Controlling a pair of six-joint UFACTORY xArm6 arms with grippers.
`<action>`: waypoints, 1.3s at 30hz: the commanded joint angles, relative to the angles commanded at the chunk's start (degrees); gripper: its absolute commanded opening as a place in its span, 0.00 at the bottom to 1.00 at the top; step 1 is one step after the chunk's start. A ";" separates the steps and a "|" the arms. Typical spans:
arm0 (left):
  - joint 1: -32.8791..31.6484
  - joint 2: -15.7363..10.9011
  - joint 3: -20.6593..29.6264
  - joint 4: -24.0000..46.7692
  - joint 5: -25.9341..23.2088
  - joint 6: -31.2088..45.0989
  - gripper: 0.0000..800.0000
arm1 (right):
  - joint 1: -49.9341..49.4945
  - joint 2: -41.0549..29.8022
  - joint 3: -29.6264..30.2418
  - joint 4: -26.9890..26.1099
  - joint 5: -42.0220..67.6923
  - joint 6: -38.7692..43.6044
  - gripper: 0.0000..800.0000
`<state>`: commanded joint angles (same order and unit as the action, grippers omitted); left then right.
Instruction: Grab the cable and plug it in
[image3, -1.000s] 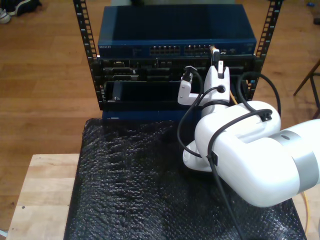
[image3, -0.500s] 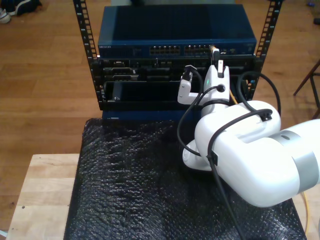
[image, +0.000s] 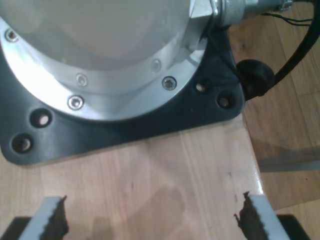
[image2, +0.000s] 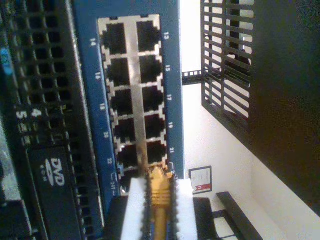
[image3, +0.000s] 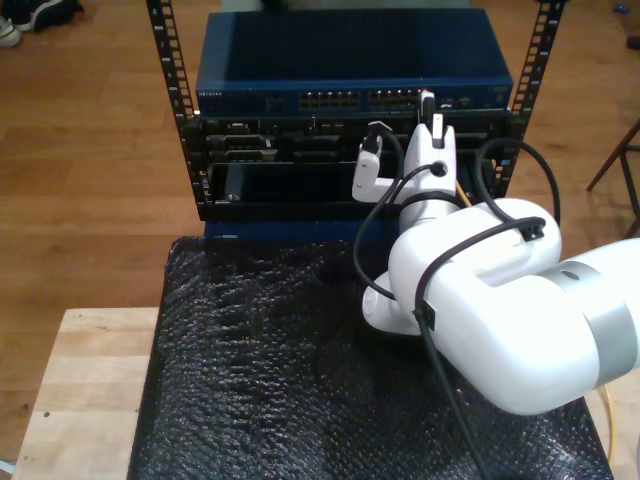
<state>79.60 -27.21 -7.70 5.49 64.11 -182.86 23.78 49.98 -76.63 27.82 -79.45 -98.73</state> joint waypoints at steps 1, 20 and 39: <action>0.00 0.00 0.09 0.00 0.00 0.00 1.00 | 0.00 0.00 -0.09 -0.09 0.00 0.00 0.00; 0.00 0.00 0.09 0.00 0.00 0.00 1.00 | 0.62 -7.65 9.76 -0.35 2.37 0.44 0.54; 0.00 0.00 0.09 0.00 0.00 0.00 1.00 | -1.32 -45.36 43.52 -3.34 35.69 0.26 0.70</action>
<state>79.60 -27.21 -7.62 5.49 64.11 -182.86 22.46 4.62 -33.11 24.48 -43.76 -98.46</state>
